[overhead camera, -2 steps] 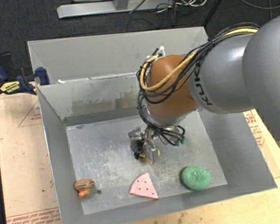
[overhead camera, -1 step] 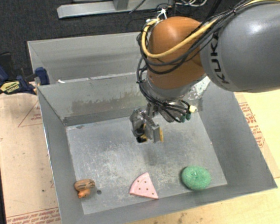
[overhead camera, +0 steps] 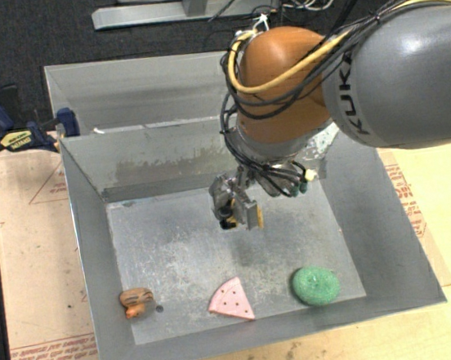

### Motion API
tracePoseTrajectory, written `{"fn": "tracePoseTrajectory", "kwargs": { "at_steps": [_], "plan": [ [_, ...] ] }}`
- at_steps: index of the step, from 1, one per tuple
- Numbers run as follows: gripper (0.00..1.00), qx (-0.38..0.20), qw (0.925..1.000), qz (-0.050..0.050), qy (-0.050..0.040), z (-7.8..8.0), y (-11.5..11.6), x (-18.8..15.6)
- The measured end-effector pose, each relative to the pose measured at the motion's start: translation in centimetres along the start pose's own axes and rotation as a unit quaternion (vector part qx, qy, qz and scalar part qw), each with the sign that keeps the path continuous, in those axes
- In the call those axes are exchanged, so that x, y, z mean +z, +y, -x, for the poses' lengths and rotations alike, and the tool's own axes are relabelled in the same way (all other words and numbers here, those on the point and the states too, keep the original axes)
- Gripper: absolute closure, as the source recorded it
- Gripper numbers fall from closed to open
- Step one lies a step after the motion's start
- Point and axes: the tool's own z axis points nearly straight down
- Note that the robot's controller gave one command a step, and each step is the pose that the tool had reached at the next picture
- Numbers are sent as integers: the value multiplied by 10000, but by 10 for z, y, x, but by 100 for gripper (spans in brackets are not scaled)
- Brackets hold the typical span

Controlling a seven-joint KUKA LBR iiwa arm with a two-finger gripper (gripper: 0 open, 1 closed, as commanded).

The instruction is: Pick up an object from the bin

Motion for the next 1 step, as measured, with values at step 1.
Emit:
{"fn": "tracePoseTrajectory", "kwargs": {
  "at_steps": [1],
  "plan": [
    [100,-218,9998,-3,-3,7,-32,-87]
  ]
}}
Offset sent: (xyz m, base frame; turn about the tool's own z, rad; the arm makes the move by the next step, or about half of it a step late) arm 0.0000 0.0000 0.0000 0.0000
